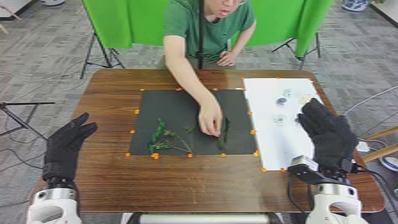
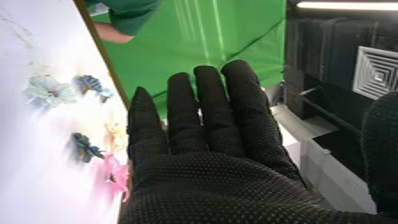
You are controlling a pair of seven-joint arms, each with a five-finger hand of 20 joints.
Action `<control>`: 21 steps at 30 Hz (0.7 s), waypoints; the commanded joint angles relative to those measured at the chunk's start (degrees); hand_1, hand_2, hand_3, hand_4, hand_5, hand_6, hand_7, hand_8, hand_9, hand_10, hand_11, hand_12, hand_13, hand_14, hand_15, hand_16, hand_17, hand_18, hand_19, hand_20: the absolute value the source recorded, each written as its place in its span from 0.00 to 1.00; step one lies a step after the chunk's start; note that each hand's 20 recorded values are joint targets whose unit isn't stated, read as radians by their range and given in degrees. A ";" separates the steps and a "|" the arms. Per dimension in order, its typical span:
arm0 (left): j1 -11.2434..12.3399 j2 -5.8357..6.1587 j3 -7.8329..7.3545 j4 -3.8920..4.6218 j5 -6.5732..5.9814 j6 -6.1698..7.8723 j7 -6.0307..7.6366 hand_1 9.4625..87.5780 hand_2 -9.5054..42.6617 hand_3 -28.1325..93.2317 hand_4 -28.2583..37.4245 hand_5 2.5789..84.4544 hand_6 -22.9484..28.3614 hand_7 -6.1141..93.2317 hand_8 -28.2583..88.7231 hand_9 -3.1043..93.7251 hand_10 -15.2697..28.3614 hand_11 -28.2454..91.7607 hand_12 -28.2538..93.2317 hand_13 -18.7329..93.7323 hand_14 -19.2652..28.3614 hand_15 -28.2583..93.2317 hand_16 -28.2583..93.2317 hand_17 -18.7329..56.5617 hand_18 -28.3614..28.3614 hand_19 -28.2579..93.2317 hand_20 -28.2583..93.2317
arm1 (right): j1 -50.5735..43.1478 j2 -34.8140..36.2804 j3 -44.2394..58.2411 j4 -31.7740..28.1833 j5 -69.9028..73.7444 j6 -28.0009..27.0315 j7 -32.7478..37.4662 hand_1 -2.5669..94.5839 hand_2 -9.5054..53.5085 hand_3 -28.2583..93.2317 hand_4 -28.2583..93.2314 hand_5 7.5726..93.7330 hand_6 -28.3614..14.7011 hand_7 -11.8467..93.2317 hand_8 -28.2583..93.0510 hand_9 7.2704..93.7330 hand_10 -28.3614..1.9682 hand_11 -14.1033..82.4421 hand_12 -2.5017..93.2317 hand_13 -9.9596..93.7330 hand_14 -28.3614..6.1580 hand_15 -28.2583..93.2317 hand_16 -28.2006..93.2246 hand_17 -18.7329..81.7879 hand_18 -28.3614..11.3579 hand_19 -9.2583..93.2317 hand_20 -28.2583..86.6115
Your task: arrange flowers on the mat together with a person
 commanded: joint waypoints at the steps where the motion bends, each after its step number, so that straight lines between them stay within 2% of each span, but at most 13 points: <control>1: 0.65 -0.59 -0.09 -0.10 0.43 -0.69 -0.89 0.23 0.27 0.80 0.02 0.57 0.56 0.16 0.19 0.55 0.69 0.40 0.33 0.51 0.77 0.35 0.24 0.35 0.69 0.26 0.38 | -1.17 -0.54 -0.01 -0.54 -0.56 0.84 0.10 0.06 0.25 0.86 0.07 0.44 0.50 0.20 0.15 0.41 0.49 0.19 0.12 0.40 0.53 0.33 0.26 0.36 0.37 0.10 0.45; 19: 0.65 -0.65 -0.07 -0.07 0.56 -0.98 -1.42 0.23 0.25 0.80 0.03 0.56 0.55 0.16 0.19 0.55 0.69 0.40 0.34 0.51 0.77 0.35 0.25 0.35 0.69 0.26 0.38 | -0.88 -0.66 -0.36 -0.47 -1.06 0.75 0.66 0.07 0.23 0.87 0.07 0.45 0.54 0.21 0.16 0.41 0.47 0.20 0.14 0.40 0.53 0.34 0.27 0.37 0.37 0.10 0.46; 21: 0.63 -0.69 0.00 -0.09 0.60 -0.89 -1.46 0.23 0.25 0.80 0.03 0.56 0.55 0.16 0.19 0.55 0.69 0.40 0.34 0.51 0.77 0.35 0.24 0.35 0.69 0.26 0.38 | -0.45 -0.16 -0.64 -0.70 -1.90 2.21 1.60 0.07 0.22 0.87 0.07 0.45 0.54 0.21 0.16 0.41 0.47 0.20 0.14 0.40 0.53 0.34 0.27 0.37 0.37 0.10 0.46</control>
